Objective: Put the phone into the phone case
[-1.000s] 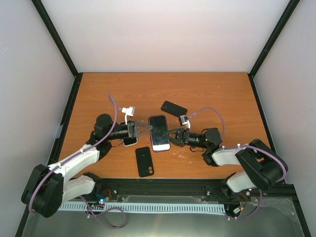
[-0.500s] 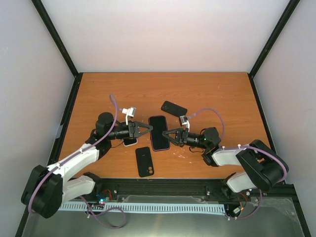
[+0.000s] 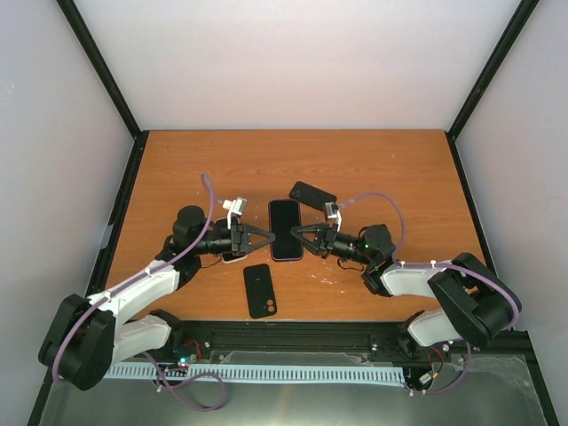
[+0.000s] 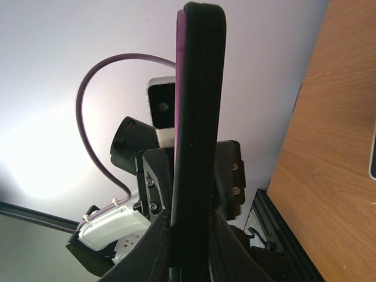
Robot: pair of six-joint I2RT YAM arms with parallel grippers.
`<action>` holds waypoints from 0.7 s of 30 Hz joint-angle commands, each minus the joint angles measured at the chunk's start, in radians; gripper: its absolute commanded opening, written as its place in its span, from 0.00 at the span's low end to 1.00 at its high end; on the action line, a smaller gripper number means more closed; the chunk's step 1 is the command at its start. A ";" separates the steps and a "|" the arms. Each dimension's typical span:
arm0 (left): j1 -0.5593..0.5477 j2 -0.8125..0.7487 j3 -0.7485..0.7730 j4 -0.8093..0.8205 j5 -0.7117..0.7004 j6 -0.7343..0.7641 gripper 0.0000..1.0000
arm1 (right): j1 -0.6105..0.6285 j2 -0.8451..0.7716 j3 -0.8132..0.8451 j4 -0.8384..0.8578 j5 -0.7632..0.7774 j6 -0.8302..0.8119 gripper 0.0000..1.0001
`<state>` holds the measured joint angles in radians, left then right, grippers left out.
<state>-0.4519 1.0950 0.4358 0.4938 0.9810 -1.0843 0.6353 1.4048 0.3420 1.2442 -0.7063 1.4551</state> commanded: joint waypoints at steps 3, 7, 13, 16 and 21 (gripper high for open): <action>-0.005 0.029 0.047 -0.070 0.024 0.067 0.10 | 0.004 -0.022 0.043 0.028 0.025 -0.028 0.16; -0.005 0.023 0.081 -0.161 0.004 0.123 0.03 | 0.004 -0.031 0.038 -0.009 0.028 -0.043 0.23; -0.005 0.004 0.118 -0.253 -0.016 0.169 0.05 | 0.004 -0.048 0.043 -0.033 0.034 -0.053 0.16; -0.005 -0.012 0.095 -0.217 -0.014 0.127 0.24 | 0.005 -0.059 0.044 -0.034 0.054 -0.046 0.15; -0.008 -0.019 0.011 -0.049 0.017 0.009 0.43 | 0.004 -0.091 0.059 -0.085 0.104 -0.057 0.14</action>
<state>-0.4519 1.0897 0.4950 0.3195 0.9768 -0.9985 0.6357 1.3647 0.3531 1.1305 -0.6571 1.4143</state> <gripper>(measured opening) 0.410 0.145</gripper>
